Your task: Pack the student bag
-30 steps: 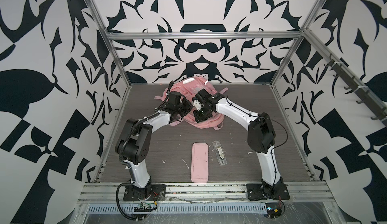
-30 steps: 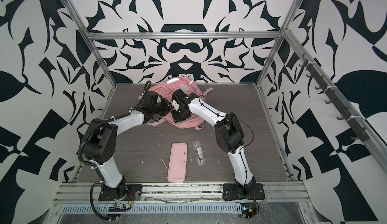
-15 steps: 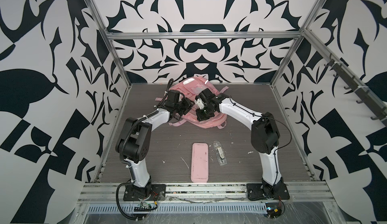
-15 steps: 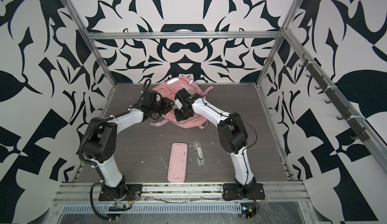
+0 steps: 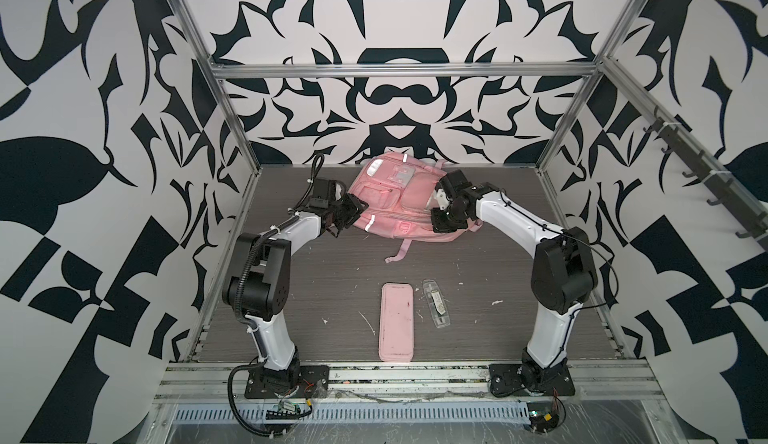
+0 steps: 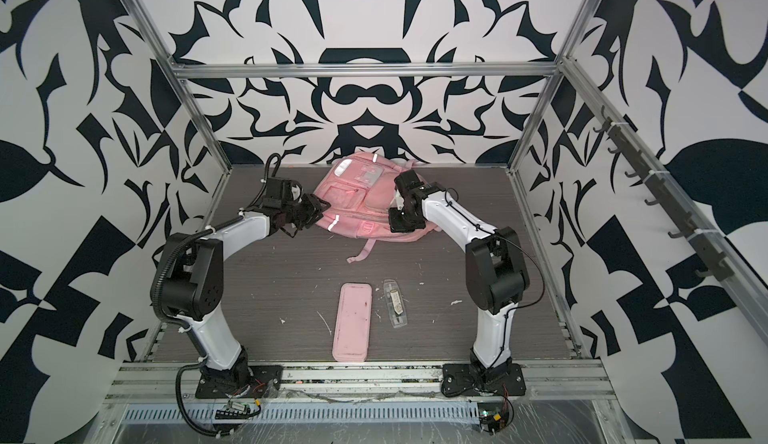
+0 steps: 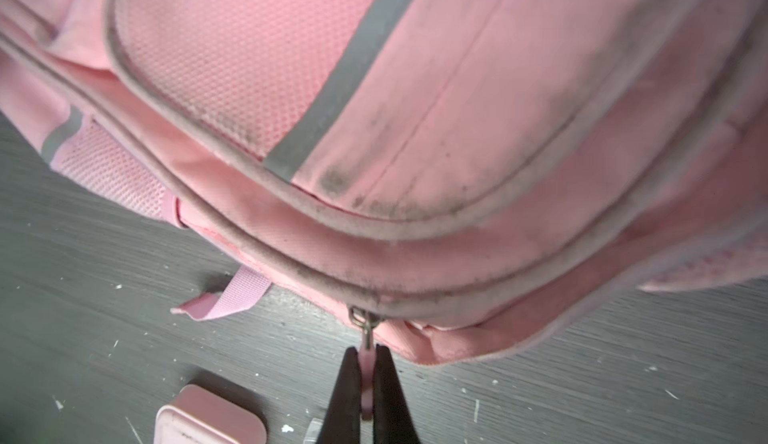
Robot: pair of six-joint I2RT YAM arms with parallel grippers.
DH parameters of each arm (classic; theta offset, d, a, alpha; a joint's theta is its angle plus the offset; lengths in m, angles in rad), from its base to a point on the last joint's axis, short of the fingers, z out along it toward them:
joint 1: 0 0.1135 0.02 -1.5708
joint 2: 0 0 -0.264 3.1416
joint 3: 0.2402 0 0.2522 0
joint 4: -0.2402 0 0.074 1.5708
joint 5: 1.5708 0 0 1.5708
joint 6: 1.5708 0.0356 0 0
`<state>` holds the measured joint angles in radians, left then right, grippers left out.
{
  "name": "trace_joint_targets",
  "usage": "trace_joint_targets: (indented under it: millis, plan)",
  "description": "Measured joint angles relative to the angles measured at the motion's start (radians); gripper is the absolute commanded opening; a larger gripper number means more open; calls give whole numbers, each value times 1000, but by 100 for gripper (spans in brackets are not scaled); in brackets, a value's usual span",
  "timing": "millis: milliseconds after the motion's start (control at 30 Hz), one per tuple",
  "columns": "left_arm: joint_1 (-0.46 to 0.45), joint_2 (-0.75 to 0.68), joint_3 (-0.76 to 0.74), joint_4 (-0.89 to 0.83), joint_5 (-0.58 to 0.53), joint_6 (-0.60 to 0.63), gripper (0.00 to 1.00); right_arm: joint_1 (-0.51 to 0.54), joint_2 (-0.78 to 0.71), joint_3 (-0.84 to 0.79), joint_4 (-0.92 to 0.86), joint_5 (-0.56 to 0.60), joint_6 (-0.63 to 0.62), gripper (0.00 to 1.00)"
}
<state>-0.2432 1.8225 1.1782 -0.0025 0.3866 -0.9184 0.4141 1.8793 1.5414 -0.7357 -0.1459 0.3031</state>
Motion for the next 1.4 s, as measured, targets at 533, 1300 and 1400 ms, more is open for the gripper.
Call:
trace_joint_targets:
  millis: [533, 1300, 1400]
  plan:
    - [8, 51, -55, -16, 11, 50, 50, -6, -7, -37, 12, 27, -10, 0]
    - [21, 76, -121, 7, 17, 45, 47, 6, -7, -47, 18, 11, 4, 0]
    - [21, 104, -105, 31, 33, 28, 38, 25, -7, -47, 19, 11, 11, 0]
